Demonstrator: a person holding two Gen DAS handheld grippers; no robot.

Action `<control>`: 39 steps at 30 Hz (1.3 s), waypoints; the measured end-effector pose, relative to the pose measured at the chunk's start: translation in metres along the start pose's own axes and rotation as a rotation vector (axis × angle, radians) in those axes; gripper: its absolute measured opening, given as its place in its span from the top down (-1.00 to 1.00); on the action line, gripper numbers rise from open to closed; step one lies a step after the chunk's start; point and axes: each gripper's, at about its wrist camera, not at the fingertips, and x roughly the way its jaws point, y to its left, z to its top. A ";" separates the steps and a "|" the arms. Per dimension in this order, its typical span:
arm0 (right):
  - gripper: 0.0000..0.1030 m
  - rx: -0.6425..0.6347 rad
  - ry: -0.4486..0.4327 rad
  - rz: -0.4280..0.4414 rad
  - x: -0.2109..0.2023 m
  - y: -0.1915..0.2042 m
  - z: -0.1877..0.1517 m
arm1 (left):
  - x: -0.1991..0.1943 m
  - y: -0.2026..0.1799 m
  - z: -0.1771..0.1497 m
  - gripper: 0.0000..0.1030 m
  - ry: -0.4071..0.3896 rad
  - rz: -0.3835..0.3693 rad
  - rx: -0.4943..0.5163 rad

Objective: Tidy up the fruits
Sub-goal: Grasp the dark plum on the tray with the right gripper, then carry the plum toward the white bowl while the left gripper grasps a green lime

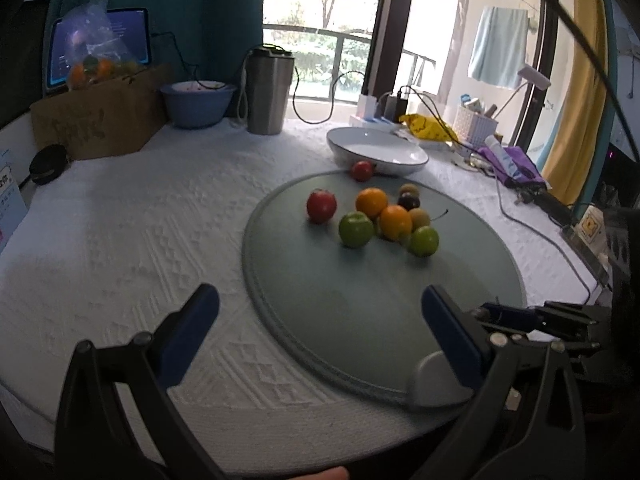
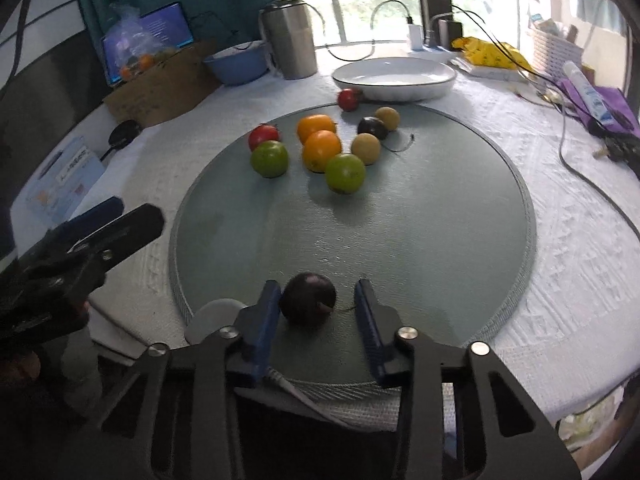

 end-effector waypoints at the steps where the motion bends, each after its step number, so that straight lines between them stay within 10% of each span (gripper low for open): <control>1: 0.42 -0.004 0.001 0.018 0.001 0.000 0.001 | 0.001 -0.001 0.001 -0.98 0.003 0.002 0.003; 22: 0.42 0.024 -0.055 0.063 0.010 -0.052 0.050 | 0.077 -0.034 0.045 -0.75 0.143 0.028 0.079; 33: 0.42 0.043 -0.058 0.059 0.021 -0.071 0.069 | 0.114 -0.036 0.050 0.18 0.245 0.013 0.094; 39: 0.42 0.035 -0.062 0.056 0.024 -0.074 0.076 | 0.116 -0.035 0.052 0.37 0.239 0.007 0.091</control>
